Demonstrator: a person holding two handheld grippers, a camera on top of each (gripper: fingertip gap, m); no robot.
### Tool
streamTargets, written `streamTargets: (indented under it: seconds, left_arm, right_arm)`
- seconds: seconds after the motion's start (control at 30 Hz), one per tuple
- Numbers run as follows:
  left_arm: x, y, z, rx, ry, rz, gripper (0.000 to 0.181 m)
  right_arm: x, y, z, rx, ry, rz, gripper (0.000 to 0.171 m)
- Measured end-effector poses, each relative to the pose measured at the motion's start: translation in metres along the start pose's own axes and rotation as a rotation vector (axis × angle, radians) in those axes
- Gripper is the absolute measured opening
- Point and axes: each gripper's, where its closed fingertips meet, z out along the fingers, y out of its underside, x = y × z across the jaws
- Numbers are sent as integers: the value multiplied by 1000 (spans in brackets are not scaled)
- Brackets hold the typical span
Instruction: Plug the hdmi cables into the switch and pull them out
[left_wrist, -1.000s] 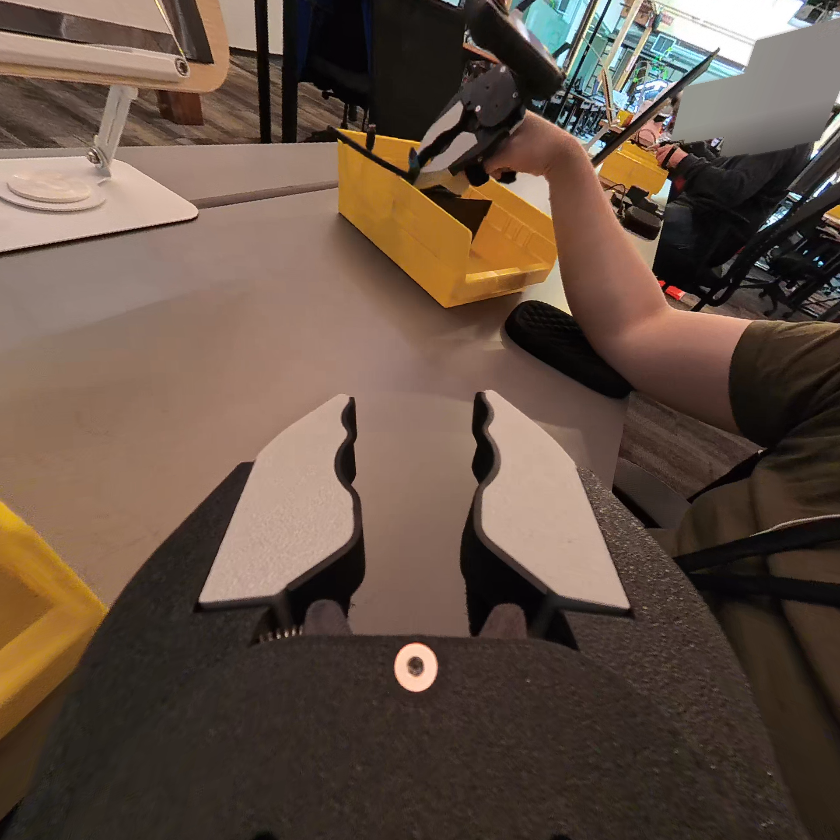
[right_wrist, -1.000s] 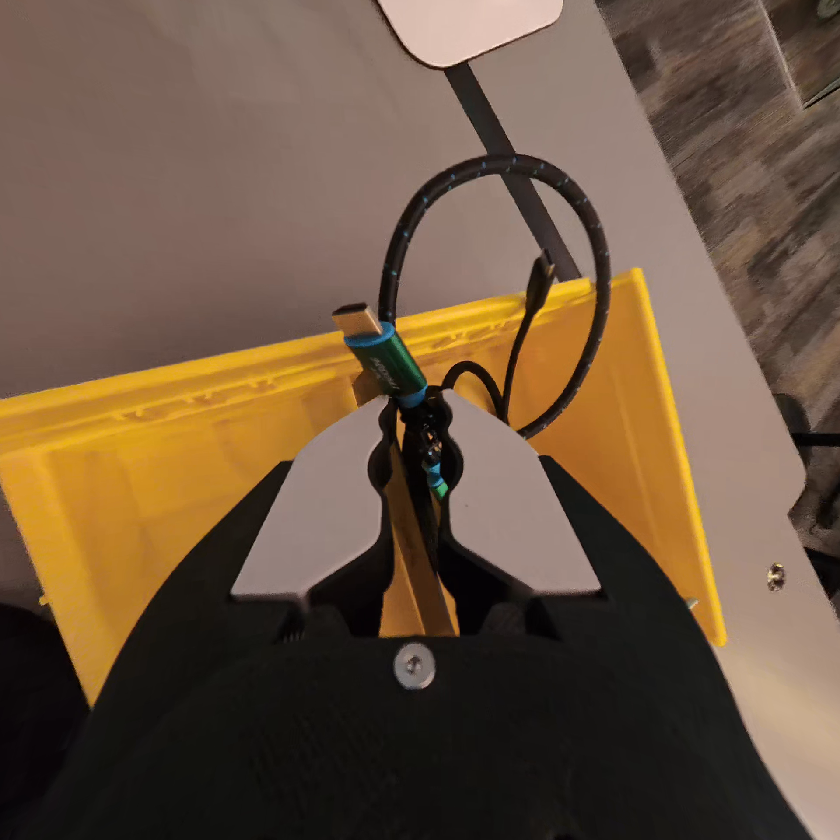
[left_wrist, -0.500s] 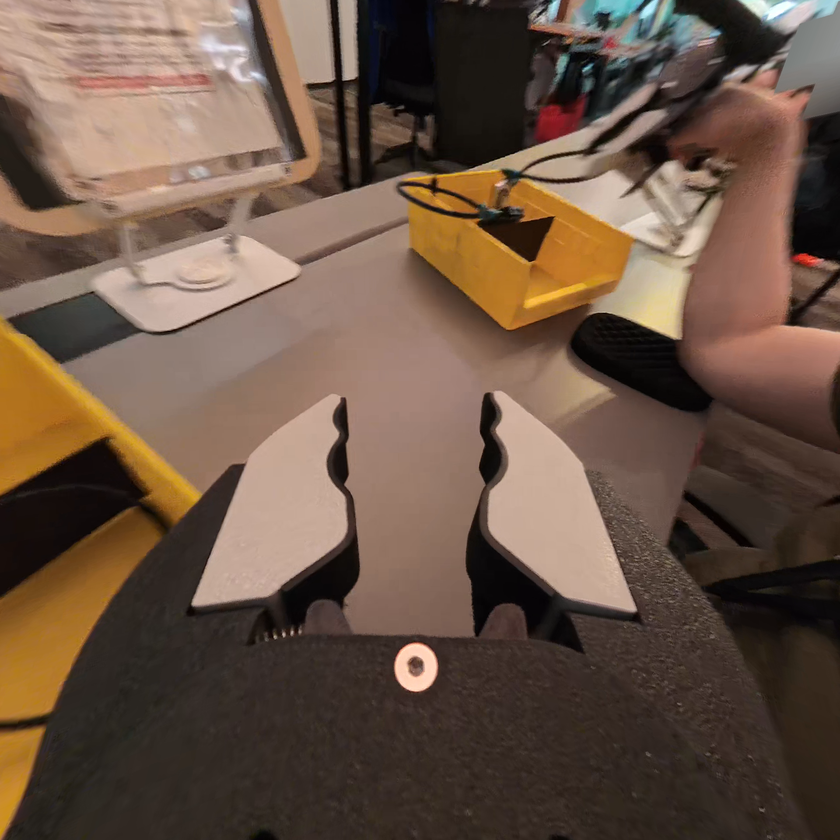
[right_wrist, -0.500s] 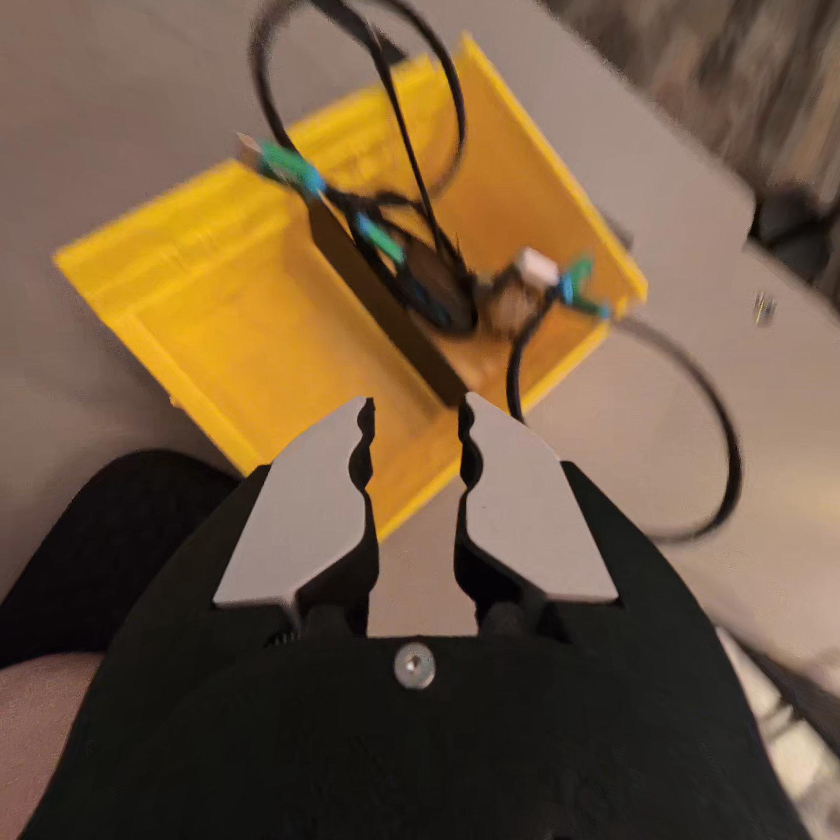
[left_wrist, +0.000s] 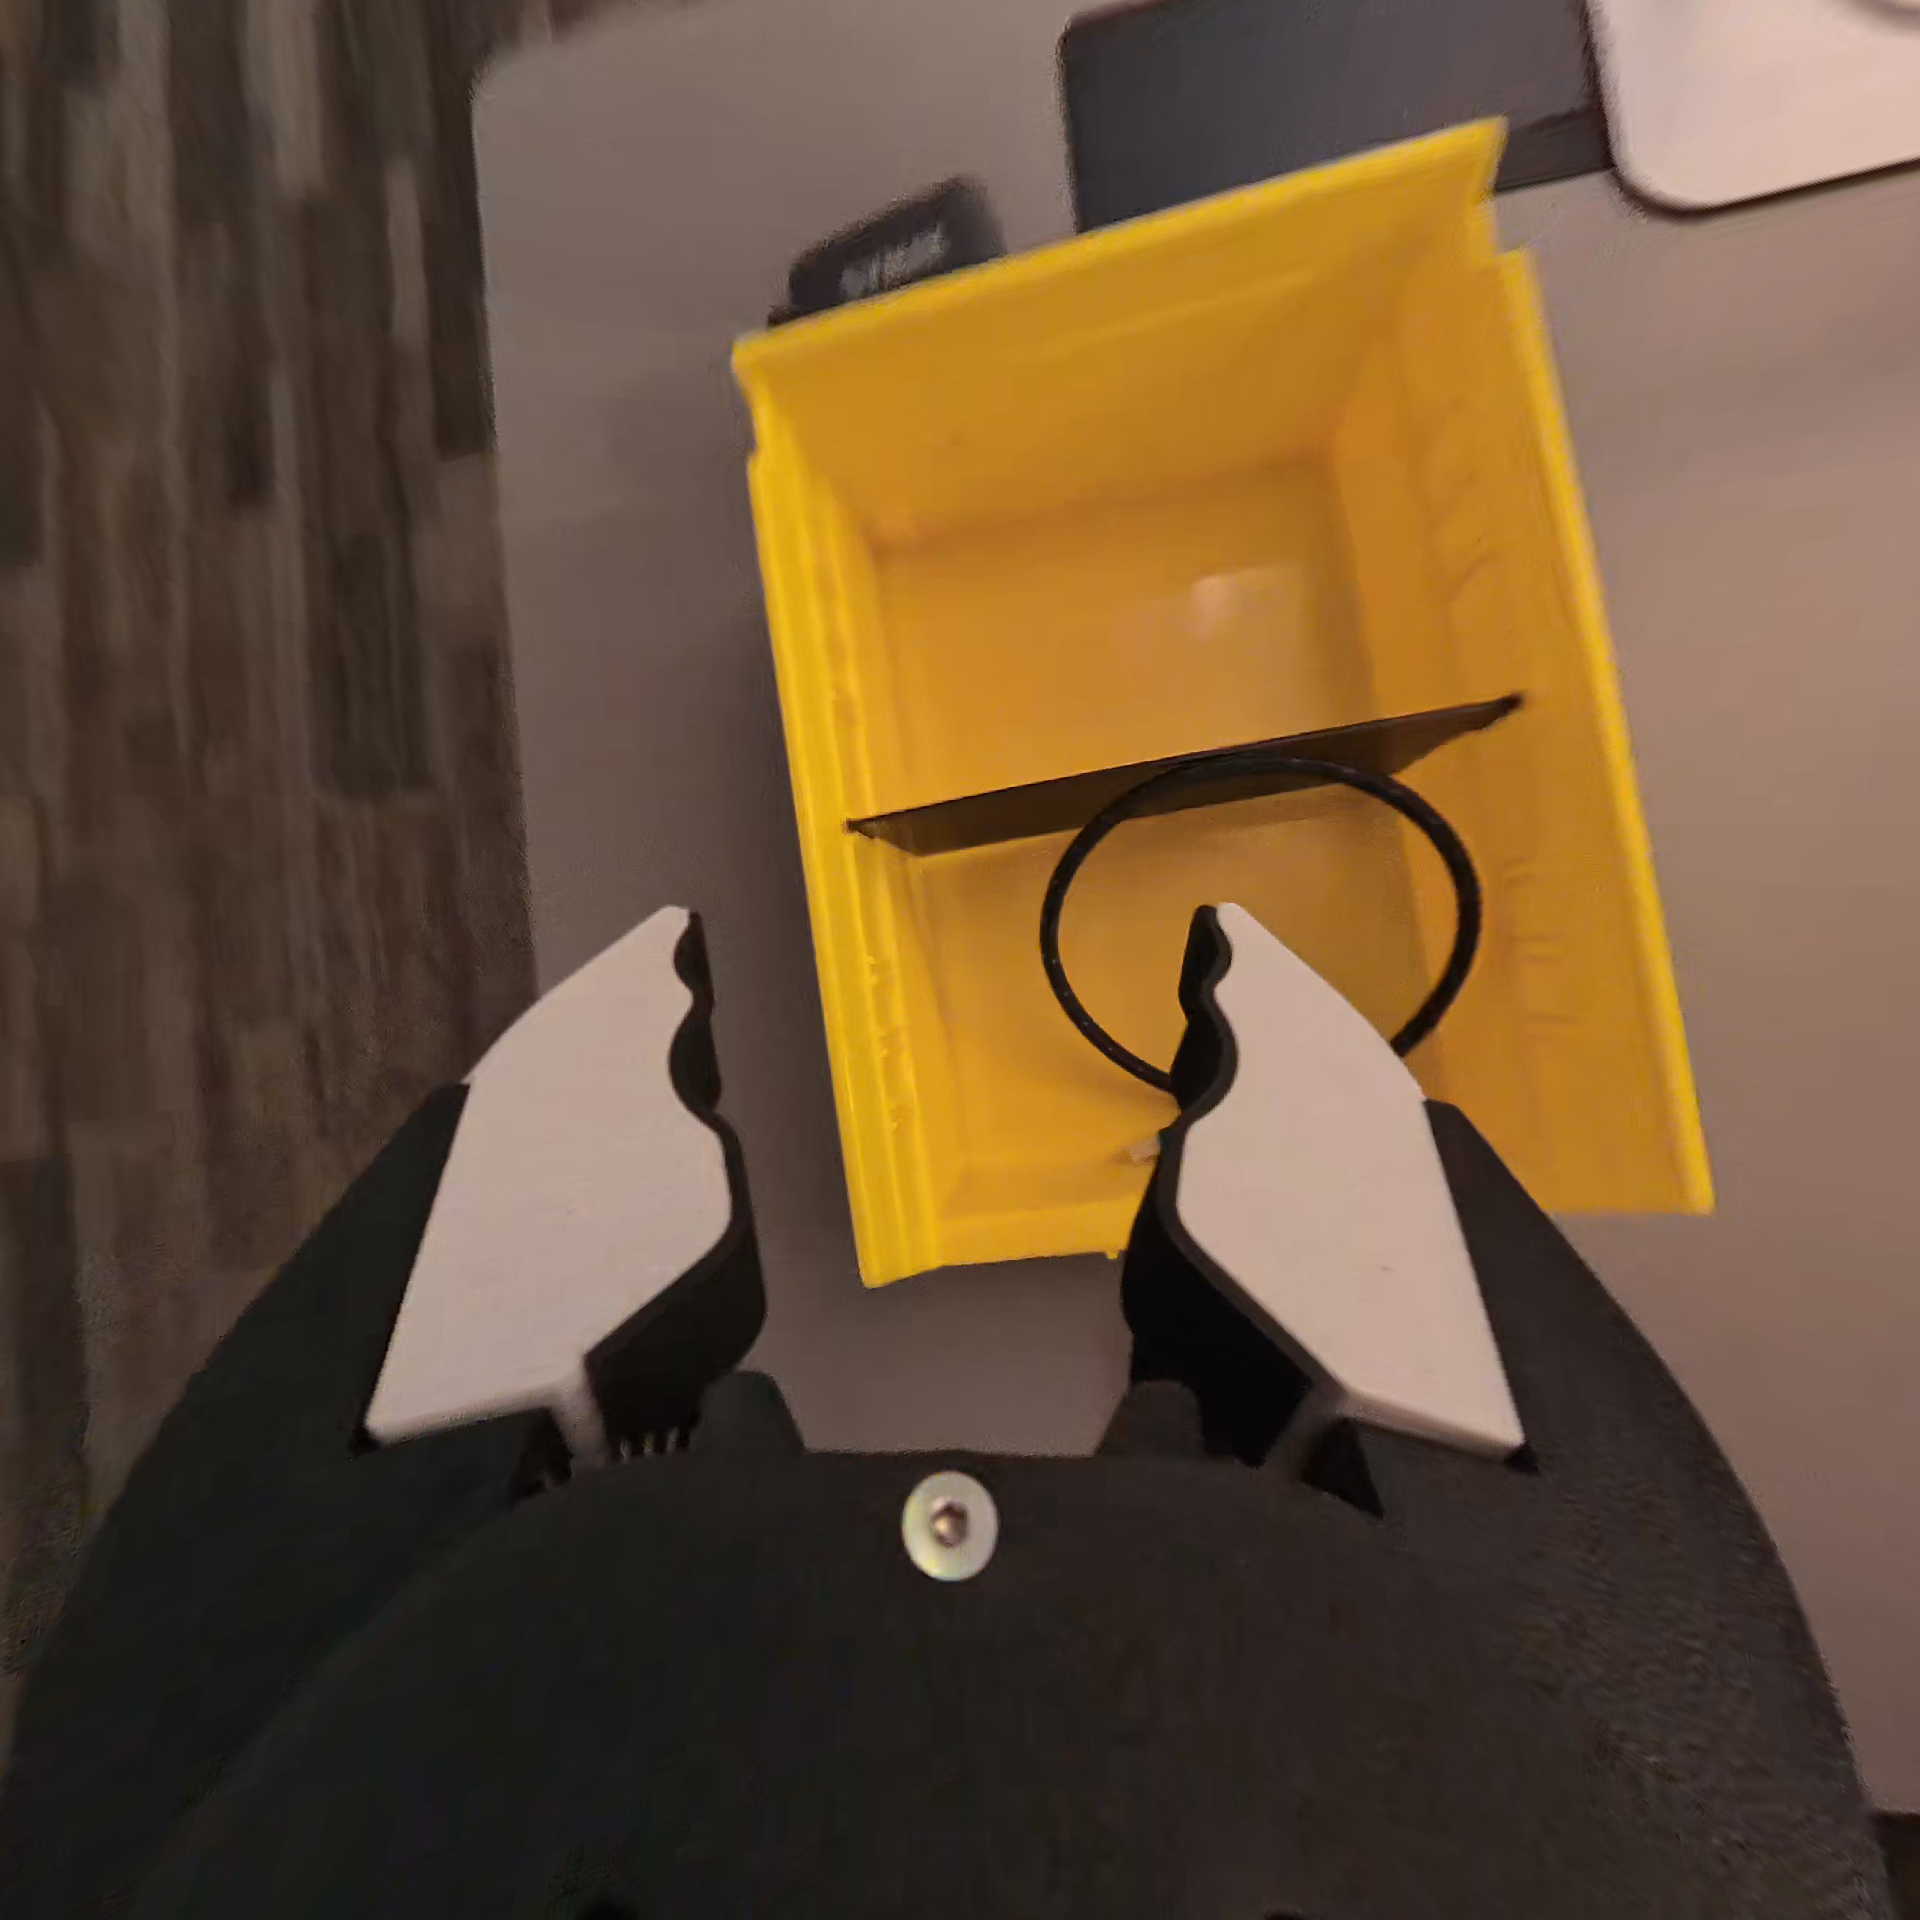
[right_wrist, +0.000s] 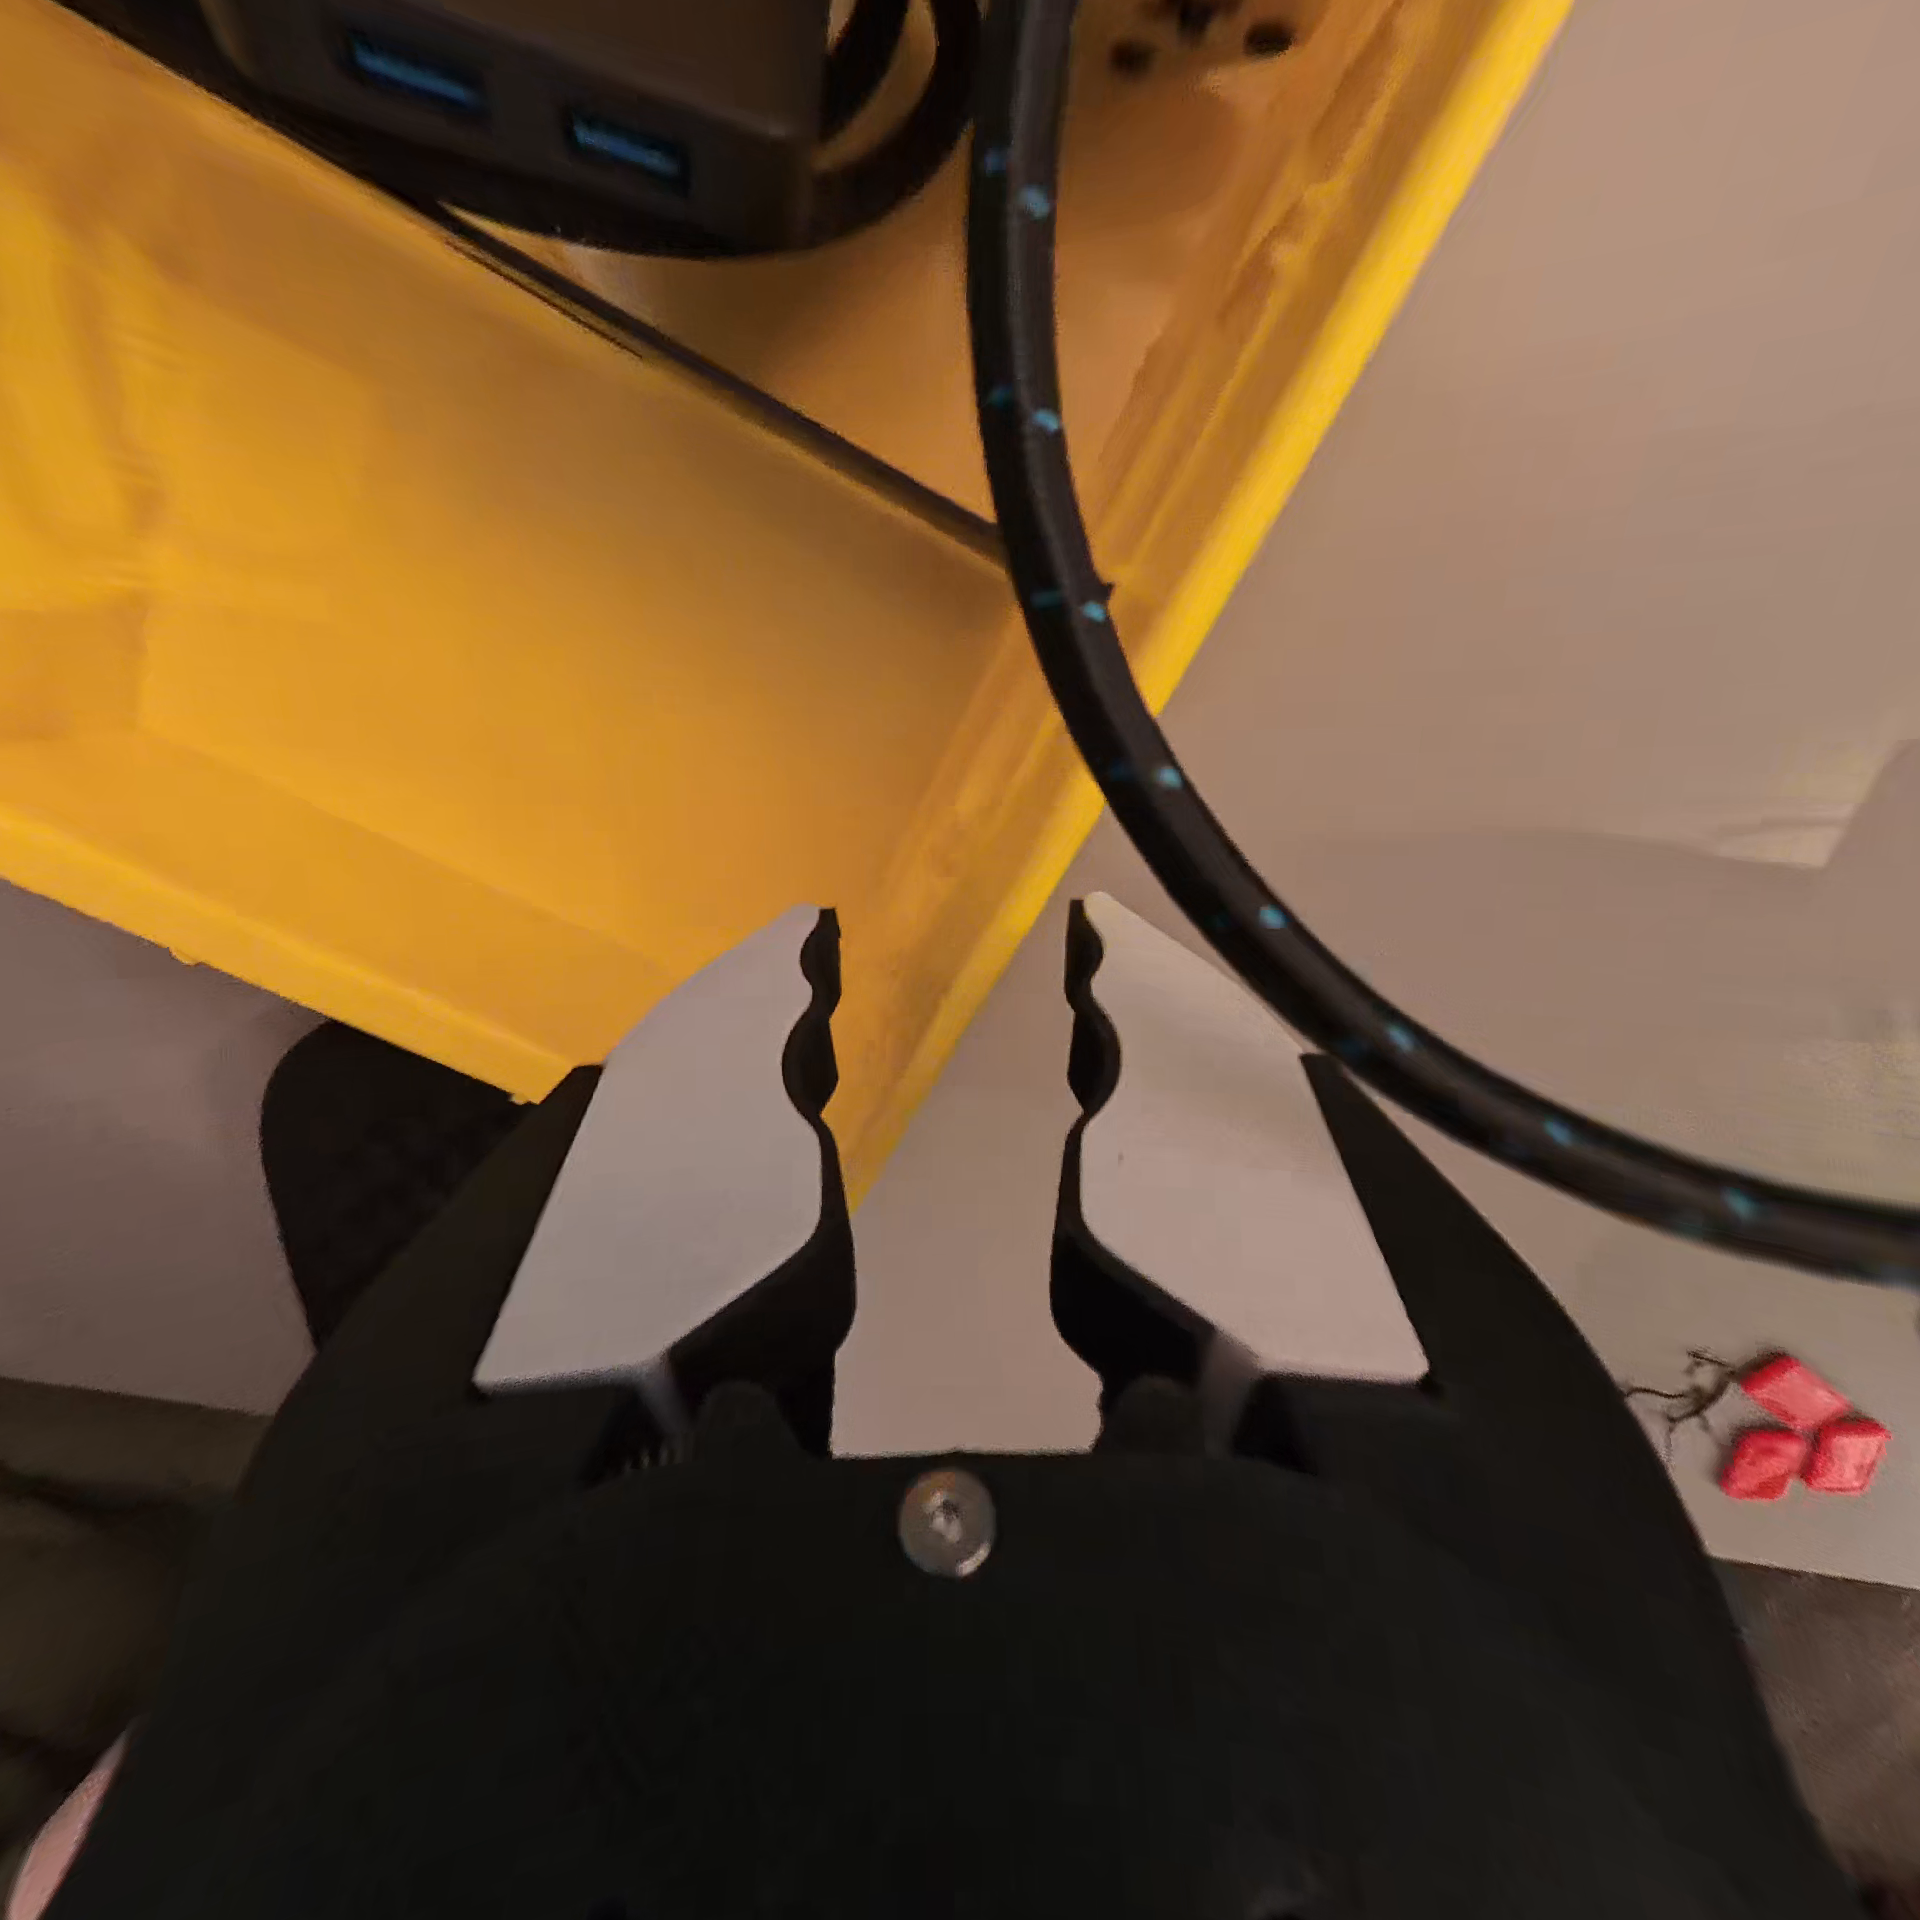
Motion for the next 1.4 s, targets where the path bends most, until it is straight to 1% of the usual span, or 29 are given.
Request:
streamTargets:
  seconds: [0.03,0.1,0.13,0.2,0.27,0.37,0.43,0.47,0.53,0.57,0.6,0.63,0.7,0.77,0.87,0.97,1.03,1.1,1.2,1.4]
  left_arm:
    - [-5,4,15,-23,9,-41,87]
    - [-15,10,41,-34,8,-57,80]
    - [-22,12,51,-48,-10,-39,78]
    - [-38,19,60,-70,-57,-29,83]
    - [-42,34,69,-103,-8,-63,83]
    - [-48,71,85,-243,82,-166,79]
    - [-41,89,94,-321,173,-211,66]
    - [-35,93,97,-337,226,-223,61]
    - [-22,91,102,-326,305,-212,36]
    - [-18,89,104,-321,320,-196,29]
    - [-14,89,104,-328,322,-171,17]
    - [-13,91,105,-347,294,-129,12]
    - [-14,94,106,-399,197,-17,8]
    - [-4,95,104,-445,169,56,13]
    - [27,90,101,-479,231,102,16]
    - [45,86,101,-531,167,206,22]
    - [59,86,99,-575,128,241,25]
    - [79,86,95,-603,135,277,27]
    - [104,88,89,-632,144,354,37]
    - [124,95,80,-688,78,424,45]
  right_arm:
    - [-2,1,5,-26,-7,7,42]
    - [-3,2,13,-69,-3,-2,40]
    - [-6,1,16,-86,-18,-20,31]
    - [-3,2,18,-102,24,-30,31]
    - [-2,2,19,-110,44,-23,29]
    - [1,0,19,-126,63,1,23]
    - [2,-1,19,-134,84,-11,24]
    - [1,-3,19,-131,91,-27,25]
    - [-3,-8,21,-114,85,-70,22]
    - [-8,-12,22,-97,70,-92,22]
    - [-13,-15,22,-82,54,-113,21]
    - [-19,-18,23,-73,43,-129,21]
    - [-30,-23,25,-81,44,-165,20]
    - [-40,-28,26,-105,85,-213,21]
    - [-64,-33,28,-140,112,-267,25]
    - [-89,-38,30,-164,122,-315,27]
    - [-102,-42,31,-178,152,-359,30]
    - [-116,-43,32,-193,177,-394,32]
    - [-134,-47,33,-199,208,-424,35]
    - [-163,-56,36,-175,244,-457,40]
